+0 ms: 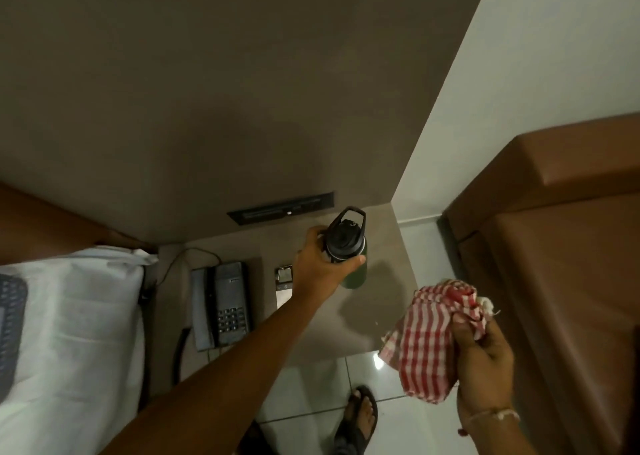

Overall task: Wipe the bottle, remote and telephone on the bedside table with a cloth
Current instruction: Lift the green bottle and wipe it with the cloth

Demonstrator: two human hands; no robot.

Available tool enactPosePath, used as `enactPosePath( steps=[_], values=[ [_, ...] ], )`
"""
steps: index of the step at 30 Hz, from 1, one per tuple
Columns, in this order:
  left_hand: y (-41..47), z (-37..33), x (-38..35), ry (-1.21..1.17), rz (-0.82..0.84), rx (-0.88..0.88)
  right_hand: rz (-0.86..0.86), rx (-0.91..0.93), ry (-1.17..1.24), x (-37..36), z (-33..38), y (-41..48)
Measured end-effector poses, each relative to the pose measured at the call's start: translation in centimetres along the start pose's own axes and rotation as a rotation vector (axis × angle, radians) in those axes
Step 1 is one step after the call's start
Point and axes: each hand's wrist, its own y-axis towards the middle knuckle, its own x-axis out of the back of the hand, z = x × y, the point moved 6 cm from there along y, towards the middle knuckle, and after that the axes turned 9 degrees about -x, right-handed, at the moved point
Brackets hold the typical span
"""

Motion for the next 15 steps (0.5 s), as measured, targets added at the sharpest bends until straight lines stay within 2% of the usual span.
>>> enactPosePath(
  steps=[5, 15],
  values=[
    [0.5, 2.7, -2.1, 0.045, 0.017, -0.068, 0.024, -0.086, 0.041, -1.3, -1.9, 2.3],
    [-0.5, 4.2, -3.3, 0.063, 0.029, -0.137, 0.029, -0.124, 0.064, -1.4, -3.3, 3.5]
  ],
)
